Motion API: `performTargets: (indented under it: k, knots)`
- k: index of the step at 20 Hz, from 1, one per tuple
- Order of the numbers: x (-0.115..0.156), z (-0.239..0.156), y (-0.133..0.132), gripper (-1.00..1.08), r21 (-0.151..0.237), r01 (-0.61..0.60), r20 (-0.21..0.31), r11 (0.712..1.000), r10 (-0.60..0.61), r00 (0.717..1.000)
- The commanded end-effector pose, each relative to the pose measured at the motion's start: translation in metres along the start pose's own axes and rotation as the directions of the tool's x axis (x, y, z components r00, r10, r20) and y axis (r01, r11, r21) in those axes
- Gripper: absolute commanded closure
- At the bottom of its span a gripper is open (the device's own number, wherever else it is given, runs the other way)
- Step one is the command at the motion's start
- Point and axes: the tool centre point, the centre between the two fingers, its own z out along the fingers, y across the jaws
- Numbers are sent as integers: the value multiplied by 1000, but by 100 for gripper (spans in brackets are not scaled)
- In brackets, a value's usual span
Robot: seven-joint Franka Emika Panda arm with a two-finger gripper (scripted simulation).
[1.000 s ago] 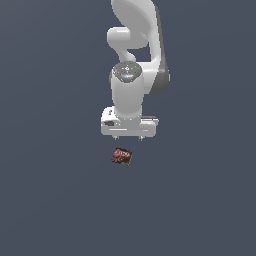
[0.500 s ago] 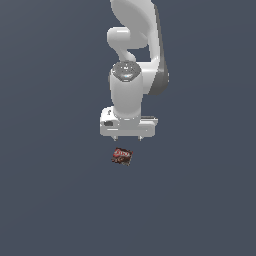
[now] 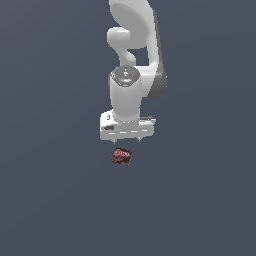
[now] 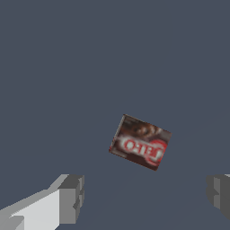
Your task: Pick up the object and move it to a goal position.
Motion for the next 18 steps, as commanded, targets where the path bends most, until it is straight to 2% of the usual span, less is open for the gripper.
performTargets:
  k: [1, 5, 9, 13, 18]
  knots:
    - [0, 4, 2, -92, -2, 53, 2, 999, -53, 999]
    - [0, 13, 4, -92, -5, 157, 6, 988, -157, 988]
    - [1, 22, 7, -92, -7, 266, 10, 964, -266, 964]
    - [1, 31, 10, -92, -7, 371, 14, 928, -371, 928]
    - [1, 42, 13, -92, -6, 497, 17, 868, -497, 868]
